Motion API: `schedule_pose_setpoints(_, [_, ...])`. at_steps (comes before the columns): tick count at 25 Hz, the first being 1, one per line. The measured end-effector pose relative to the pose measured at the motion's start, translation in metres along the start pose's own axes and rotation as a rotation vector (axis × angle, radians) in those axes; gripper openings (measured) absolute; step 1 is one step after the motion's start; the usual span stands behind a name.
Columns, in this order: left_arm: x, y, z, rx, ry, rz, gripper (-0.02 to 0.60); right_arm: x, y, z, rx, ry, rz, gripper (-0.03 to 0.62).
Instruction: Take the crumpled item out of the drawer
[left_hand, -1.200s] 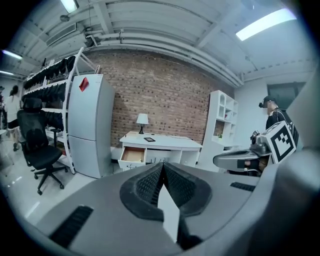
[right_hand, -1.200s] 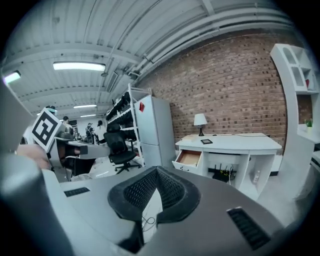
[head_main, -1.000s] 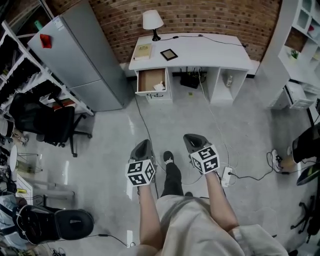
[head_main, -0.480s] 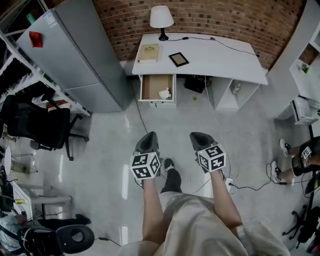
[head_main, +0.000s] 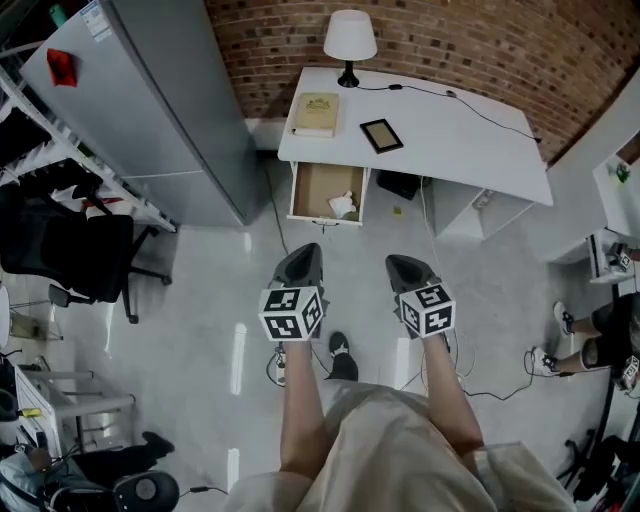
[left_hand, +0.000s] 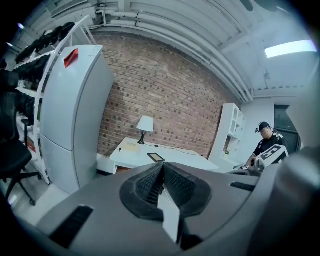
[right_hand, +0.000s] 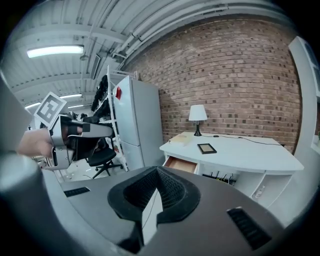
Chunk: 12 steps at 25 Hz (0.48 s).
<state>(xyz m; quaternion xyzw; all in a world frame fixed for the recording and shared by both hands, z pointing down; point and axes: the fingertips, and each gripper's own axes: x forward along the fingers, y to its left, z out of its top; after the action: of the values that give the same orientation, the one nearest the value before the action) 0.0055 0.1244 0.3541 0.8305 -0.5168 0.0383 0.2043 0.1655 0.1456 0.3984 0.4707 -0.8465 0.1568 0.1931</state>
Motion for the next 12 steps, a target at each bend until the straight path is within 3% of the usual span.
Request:
schedule_pose_setpoints(7, [0.034, 0.021, -0.001, 0.041, 0.017, -0.081, 0.015, 0.053, -0.016, 0.005, 0.033, 0.027, -0.017, 0.025])
schedule_pose_setpoints(12, [0.041, 0.036, -0.01, 0.061, 0.071, -0.084, 0.015, 0.069, -0.026, -0.003, 0.057, 0.061, -0.05, 0.025])
